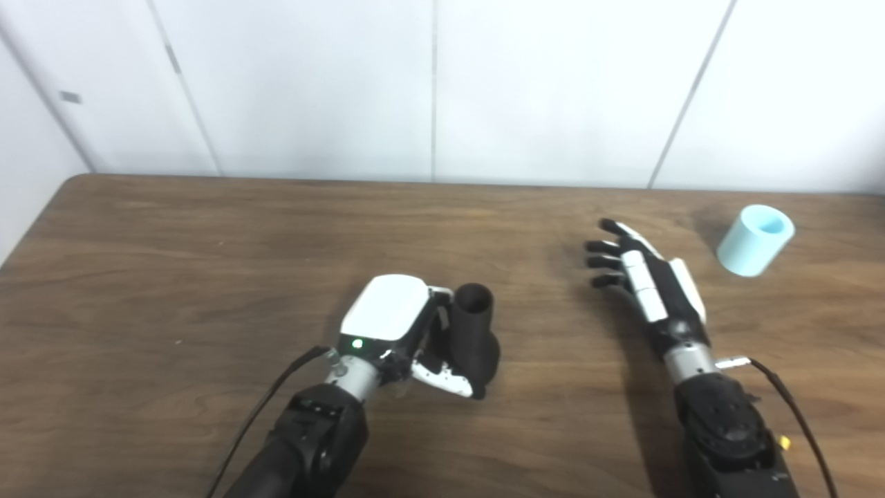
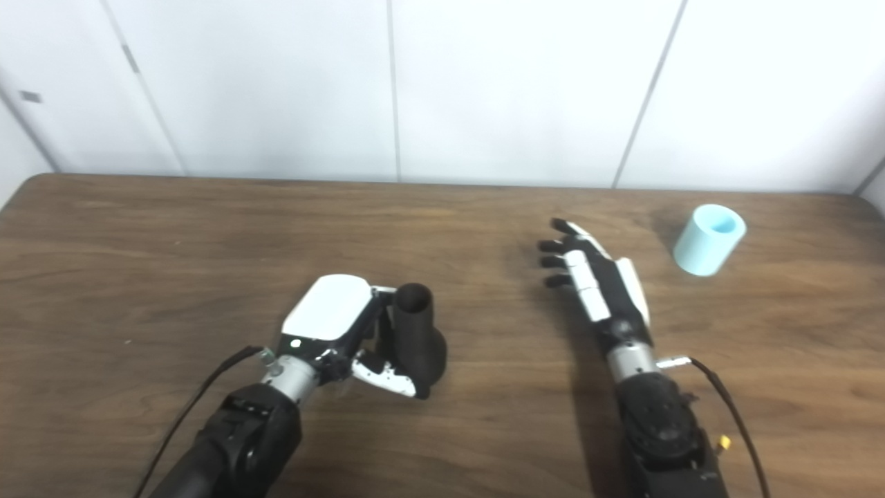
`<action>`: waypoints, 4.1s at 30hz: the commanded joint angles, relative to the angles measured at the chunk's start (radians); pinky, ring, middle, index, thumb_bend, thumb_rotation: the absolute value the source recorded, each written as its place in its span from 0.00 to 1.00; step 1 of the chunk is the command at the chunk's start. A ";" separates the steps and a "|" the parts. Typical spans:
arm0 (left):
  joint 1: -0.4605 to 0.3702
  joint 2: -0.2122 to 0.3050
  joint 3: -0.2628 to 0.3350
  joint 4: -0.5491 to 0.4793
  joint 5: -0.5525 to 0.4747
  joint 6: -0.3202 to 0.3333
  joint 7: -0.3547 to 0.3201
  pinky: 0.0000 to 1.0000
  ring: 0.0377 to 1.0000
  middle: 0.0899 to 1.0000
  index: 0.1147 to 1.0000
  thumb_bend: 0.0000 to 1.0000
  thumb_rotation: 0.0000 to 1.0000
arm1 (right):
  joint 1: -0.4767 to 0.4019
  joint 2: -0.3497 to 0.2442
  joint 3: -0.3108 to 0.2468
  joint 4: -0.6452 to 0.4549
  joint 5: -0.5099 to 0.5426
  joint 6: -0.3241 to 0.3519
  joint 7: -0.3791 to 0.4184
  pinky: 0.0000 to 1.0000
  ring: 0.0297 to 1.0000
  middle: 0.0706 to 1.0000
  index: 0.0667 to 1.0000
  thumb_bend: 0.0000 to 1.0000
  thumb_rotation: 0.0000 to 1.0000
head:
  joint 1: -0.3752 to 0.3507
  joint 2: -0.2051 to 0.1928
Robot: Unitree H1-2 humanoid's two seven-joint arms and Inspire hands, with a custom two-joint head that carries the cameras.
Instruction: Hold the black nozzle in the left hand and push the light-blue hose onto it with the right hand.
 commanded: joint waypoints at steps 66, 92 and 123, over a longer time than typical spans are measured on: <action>0.044 0.006 0.060 -0.026 -0.025 -0.051 -0.082 0.36 0.39 0.39 0.42 0.50 0.00 | -0.490 -0.625 0.179 0.360 -0.640 0.130 0.366 0.86 0.94 0.87 0.78 1.00 0.22 | -0.137 -0.014; 0.053 0.000 0.057 -0.028 -0.021 -0.054 -0.072 0.36 0.38 0.39 0.42 0.50 0.00 | -0.471 -0.579 0.174 0.445 -0.559 0.075 0.244 0.62 0.70 0.72 0.70 0.96 0.05 | -0.117 -0.005; 0.050 -0.005 0.057 -0.045 -0.005 -0.033 -0.102 0.37 0.39 0.40 0.42 0.50 0.00 | -0.432 -0.570 0.121 0.404 -0.517 0.010 0.147 0.56 0.44 0.45 0.44 0.52 0.00 | -0.115 0.023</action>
